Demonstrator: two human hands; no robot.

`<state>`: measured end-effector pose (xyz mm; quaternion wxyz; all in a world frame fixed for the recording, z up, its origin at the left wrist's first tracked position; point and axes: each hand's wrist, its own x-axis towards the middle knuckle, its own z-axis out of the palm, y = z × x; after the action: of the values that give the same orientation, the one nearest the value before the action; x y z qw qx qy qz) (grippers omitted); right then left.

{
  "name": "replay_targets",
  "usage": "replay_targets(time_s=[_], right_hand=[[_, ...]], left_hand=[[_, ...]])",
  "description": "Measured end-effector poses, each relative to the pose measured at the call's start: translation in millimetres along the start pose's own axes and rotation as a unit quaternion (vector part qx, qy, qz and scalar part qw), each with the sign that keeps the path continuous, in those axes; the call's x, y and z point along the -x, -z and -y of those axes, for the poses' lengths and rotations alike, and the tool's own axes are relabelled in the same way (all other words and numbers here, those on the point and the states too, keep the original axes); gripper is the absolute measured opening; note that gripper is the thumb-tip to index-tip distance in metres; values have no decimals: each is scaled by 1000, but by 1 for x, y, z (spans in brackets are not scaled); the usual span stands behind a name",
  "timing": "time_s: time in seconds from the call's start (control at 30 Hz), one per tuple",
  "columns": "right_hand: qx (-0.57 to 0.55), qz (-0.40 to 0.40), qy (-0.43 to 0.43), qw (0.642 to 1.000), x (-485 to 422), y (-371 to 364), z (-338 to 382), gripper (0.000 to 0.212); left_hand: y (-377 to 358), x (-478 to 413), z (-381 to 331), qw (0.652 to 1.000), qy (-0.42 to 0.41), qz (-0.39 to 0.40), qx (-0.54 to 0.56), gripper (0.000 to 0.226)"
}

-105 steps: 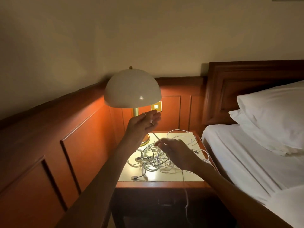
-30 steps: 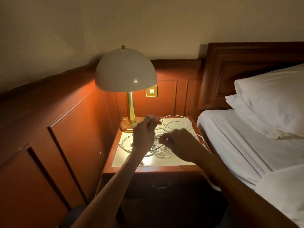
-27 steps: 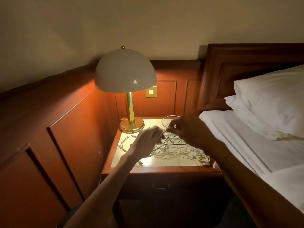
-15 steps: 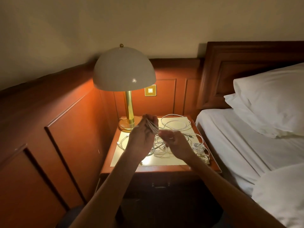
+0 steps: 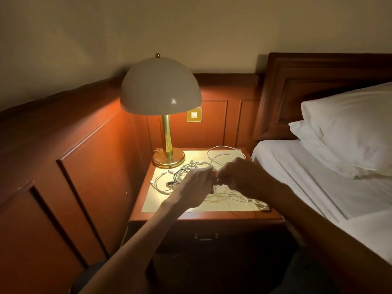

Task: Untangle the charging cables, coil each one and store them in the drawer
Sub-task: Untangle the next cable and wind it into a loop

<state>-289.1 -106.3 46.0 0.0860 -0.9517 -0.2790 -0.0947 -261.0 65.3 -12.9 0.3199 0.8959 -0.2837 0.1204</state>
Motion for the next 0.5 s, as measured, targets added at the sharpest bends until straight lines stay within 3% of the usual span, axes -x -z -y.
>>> replay_targets(time_s=[0.1,0.17,0.27,0.37,0.5], right_hand=[[-27,29,36,999,-2,26,-11,16],[-36,32,77,996,-4,35,-18,16],[-59,4,97,994,-5,34,-21,15],[-126,-39,72,989,-2,30,-18,33],[-284,-33,34,958,1,22,-12,34]], left_hand=[[11,2,-11,958,55,109,259,36],[19,2,-13,921,66,155,351,34],[31,-2,-12,883,69,218,409,27],[43,1,-11,830,65,293,470,27],[50,6,-11,774,65,307,551,30]])
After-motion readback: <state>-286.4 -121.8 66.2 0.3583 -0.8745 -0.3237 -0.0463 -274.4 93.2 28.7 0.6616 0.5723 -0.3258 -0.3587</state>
